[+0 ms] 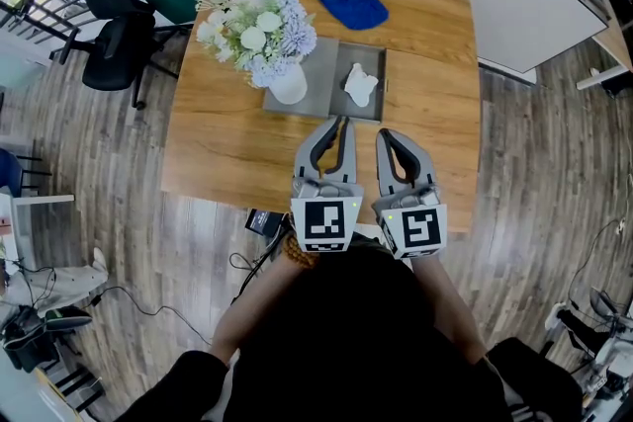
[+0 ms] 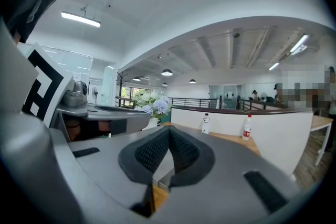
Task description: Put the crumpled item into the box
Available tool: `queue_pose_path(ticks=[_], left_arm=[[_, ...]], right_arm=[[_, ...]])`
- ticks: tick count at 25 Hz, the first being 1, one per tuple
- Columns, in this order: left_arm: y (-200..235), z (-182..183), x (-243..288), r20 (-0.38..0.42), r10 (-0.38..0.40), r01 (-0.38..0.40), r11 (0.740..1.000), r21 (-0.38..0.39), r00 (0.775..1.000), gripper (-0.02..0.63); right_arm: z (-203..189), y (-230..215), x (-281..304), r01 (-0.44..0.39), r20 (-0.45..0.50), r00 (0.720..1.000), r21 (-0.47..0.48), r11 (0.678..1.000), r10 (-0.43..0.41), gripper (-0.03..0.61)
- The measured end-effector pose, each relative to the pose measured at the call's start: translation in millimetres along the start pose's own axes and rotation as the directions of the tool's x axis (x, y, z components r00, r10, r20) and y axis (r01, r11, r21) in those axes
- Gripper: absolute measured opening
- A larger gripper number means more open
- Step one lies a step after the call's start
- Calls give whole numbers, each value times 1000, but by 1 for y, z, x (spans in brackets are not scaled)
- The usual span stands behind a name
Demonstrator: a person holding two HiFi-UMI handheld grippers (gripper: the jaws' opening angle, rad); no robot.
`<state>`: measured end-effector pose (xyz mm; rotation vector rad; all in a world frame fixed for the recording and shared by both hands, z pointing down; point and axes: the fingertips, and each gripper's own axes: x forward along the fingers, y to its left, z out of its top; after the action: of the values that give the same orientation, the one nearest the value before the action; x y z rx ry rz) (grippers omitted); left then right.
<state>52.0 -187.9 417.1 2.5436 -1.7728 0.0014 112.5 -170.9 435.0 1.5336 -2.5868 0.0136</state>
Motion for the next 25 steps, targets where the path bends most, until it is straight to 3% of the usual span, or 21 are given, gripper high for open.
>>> queue_pose_path(ticks=[15,25], left_arm=[[-1,-2,-5,-9,-3,3,1000,-5,1000,41],[3,-2,-8,-8,2,-2,1000,-5,1000,41]], right_arm=[[-12,4,-5,-14,-41,999,-7,1000,14,5],[-5,5,-4,-6,-18,1000,-9,1000,6,5]])
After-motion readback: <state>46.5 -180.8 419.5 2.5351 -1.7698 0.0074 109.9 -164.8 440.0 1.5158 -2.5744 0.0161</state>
